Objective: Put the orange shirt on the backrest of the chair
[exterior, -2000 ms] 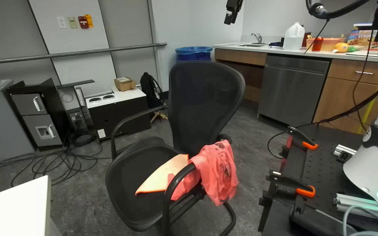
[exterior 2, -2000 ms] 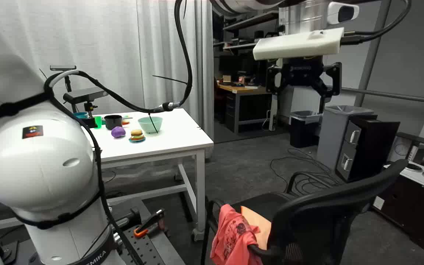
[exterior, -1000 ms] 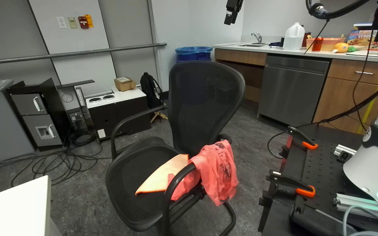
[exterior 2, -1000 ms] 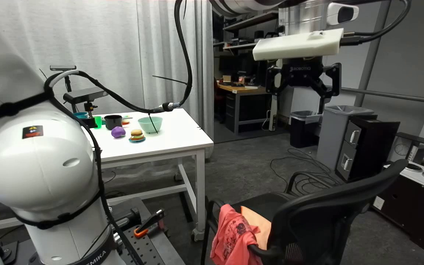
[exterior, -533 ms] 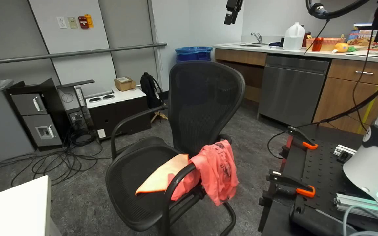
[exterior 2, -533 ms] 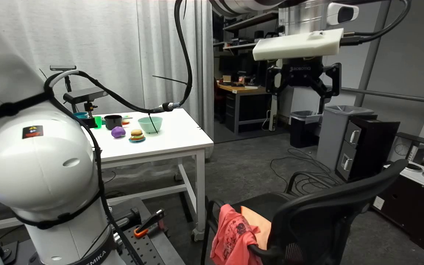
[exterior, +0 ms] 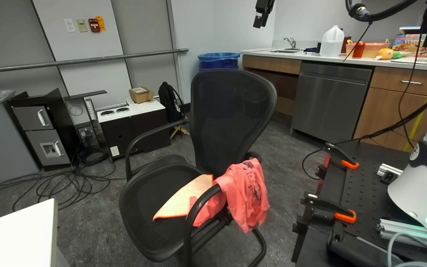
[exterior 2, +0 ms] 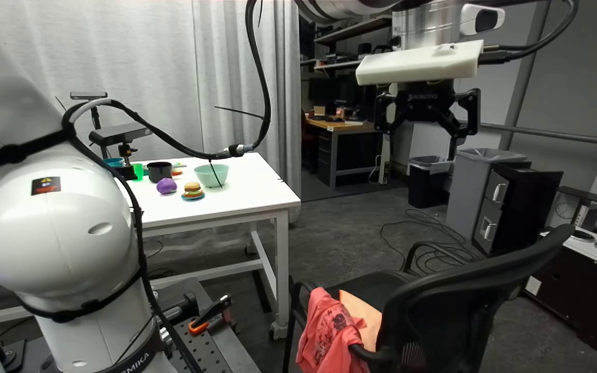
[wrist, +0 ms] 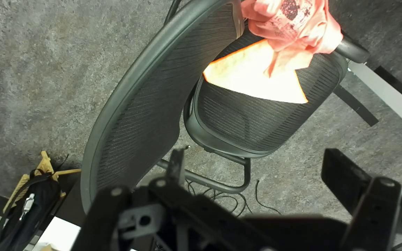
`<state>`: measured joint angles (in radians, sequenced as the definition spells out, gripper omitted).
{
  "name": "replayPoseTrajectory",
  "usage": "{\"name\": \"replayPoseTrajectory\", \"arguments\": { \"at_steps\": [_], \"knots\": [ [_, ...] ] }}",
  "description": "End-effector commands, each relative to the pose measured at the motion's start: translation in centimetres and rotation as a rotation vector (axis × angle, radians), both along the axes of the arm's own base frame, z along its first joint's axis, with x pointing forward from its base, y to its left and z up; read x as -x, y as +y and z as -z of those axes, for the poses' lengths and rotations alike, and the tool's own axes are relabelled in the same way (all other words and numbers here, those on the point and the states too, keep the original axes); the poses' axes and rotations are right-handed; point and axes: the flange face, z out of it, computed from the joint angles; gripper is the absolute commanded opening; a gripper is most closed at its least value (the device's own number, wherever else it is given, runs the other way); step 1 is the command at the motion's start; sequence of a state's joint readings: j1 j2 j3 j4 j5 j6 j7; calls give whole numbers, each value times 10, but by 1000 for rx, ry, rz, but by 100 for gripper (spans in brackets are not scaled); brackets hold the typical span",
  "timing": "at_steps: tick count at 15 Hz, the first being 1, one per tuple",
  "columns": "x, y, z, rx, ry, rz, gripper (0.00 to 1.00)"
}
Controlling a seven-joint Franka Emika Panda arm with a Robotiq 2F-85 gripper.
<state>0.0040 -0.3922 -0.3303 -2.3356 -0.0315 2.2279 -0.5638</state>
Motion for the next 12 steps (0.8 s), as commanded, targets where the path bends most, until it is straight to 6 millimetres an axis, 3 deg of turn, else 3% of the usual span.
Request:
{"name": "replayPoseTrajectory", "arguments": {
  "at_steps": [1, 7, 12],
  "knots": [
    [-28, -2, 22, 8, 36, -10, 100],
    [-83, 17, 111, -26, 210, -60, 100],
    [-101, 65, 182, -64, 337, -153, 100]
  ]
}}
